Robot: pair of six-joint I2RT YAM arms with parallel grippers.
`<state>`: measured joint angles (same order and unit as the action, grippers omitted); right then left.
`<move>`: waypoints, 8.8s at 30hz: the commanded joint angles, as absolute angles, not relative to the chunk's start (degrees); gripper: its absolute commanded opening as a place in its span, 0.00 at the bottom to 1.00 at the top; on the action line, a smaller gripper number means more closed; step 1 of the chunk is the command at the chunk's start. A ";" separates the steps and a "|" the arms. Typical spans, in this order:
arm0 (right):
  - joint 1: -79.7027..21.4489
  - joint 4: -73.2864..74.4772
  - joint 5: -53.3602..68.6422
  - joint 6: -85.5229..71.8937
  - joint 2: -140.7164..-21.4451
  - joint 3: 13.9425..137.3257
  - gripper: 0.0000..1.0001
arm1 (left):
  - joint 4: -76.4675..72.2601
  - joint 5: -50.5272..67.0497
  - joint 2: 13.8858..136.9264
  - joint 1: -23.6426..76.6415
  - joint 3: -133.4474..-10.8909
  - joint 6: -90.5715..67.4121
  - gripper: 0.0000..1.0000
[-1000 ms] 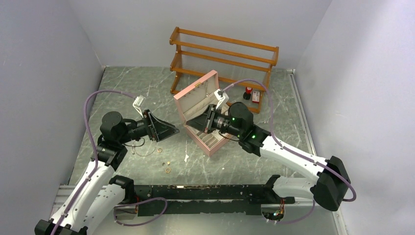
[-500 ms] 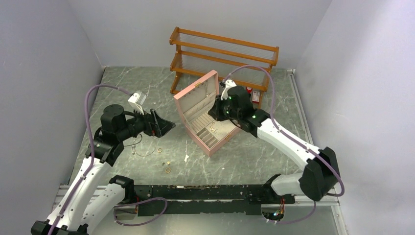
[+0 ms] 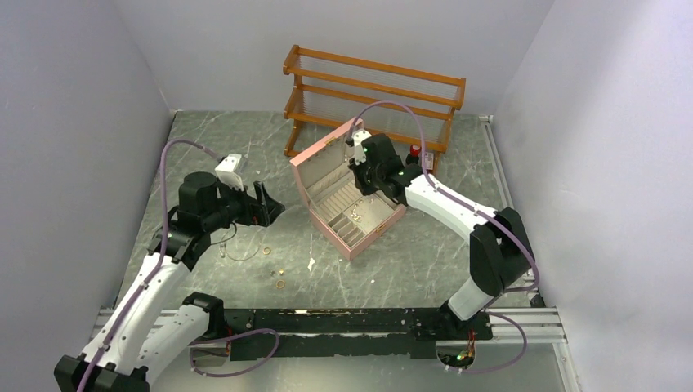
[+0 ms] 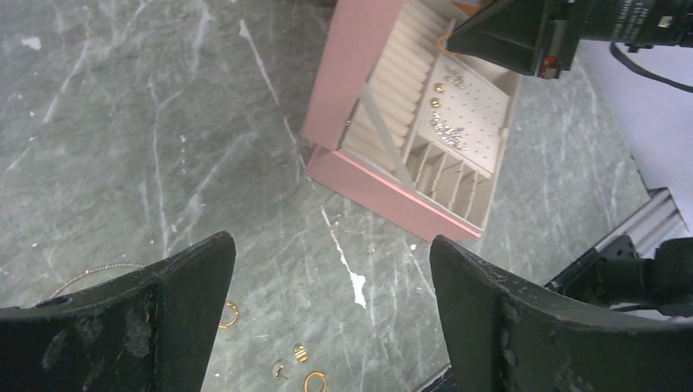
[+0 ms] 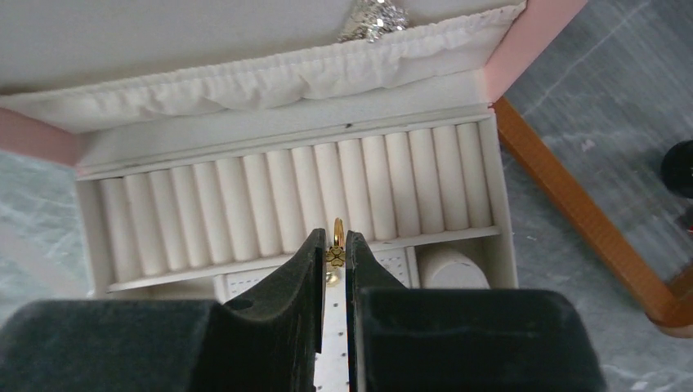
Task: Organize the mixed jewelry
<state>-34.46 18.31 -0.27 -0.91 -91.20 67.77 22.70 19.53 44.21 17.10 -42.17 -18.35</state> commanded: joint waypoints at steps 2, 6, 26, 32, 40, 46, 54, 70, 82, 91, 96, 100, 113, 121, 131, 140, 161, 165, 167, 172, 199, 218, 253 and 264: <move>-32.92 16.65 -3.65 6.11 -94.15 69.74 0.00 | 23.72 14.38 47.10 17.79 -43.02 -16.80 0.92; -32.39 14.62 -2.90 7.51 -95.69 69.21 0.00 | 24.31 12.84 48.00 17.84 -43.11 -16.67 0.92; -29.74 8.55 2.33 9.18 -98.19 66.09 0.00 | 23.03 12.92 48.86 17.75 -42.10 -17.51 0.91; -29.29 8.21 2.99 8.81 -98.52 65.16 0.00 | 23.26 12.88 48.69 17.82 -41.93 -17.52 0.91; -29.03 8.46 3.49 9.05 -100.25 65.52 0.00 | 23.21 12.87 48.80 17.77 -41.97 -17.31 0.91; -28.61 10.61 5.81 9.49 -101.31 66.72 0.00 | 23.23 12.74 48.74 17.75 -42.01 -17.33 0.91; -28.39 11.43 6.94 9.06 -101.62 67.60 0.00 | 23.24 12.76 48.45 17.76 -41.93 -17.33 0.91; -27.25 11.95 10.24 6.76 -100.43 68.21 0.00 | 23.27 12.46 48.39 17.81 -41.92 -17.40 0.90; -26.13 10.43 12.43 5.47 -98.87 67.60 0.00 | 23.25 12.28 48.66 17.81 -41.92 -17.51 0.90; -25.89 9.07 13.93 4.77 -98.14 67.21 0.00 | 23.26 12.04 48.65 17.76 -41.97 -17.42 0.90; -25.70 9.30 14.05 4.88 -98.40 67.38 0.00 | 23.12 12.04 48.74 17.76 -42.01 -17.40 0.90; -25.73 10.14 12.65 5.26 -99.50 67.93 0.00 | 23.20 12.05 48.83 17.76 -42.01 -17.44 0.90; -25.75 10.40 11.52 5.74 -102.33 68.12 0.02 | 23.29 12.02 48.81 17.76 -41.95 -17.41 0.90; -25.88 8.82 11.56 4.85 -103.03 67.46 0.06 | 23.29 12.03 48.97 17.75 -41.93 -17.47 0.90; -26.40 10.47 8.62 5.12 -104.53 68.48 0.08 | 23.21 12.11 48.87 17.75 -41.79 -17.52 0.90; -26.50 10.17 9.30 -0.63 -101.14 69.93 0.27 | 23.25 12.68 48.65 17.78 -41.91 -17.97 0.92; -26.14 8.21 -9.49 -18.88 -80.84 54.49 0.78 | 27.22 13.00 42.70 17.75 -41.56 -24.99 0.98; -24.85 9.64 -11.90 -22.26 -78.41 51.54 0.83 | 23.55 17.50 42.92 17.80 -39.32 -26.51 0.99; -23.89 10.51 -11.52 -23.56 -78.42 51.16 0.84 | 20.37 19.08 42.97 17.79 -37.31 -28.84 0.99; -20.83 9.34 -9.22 -24.22 -79.23 48.92 0.84 | 12.11 23.91 45.27 17.77 -33.01 -34.10 0.98; -15.51 -1.23 19.16 -33.17 -66.73 29.76 0.71 | 5.82 19.28 52.18 18.11 -27.94 -42.45 0.92; -23.60 16.37 -6.79 -34.92 -58.24 40.82 0.68 | 37.01 1.28 53.03 18.39 -36.22 -37.62 0.62; -38.52 11.67 -7.24 -34.24 -61.17 44.30 0.50 | 27.35 -17.56 70.96 34.85 -36.02 -44.50 0.39; -39.45 11.92 -7.21 -34.37 -61.08 43.96 0.46 | 25.00 -20.14 73.57 34.85 -35.41 -44.83 0.35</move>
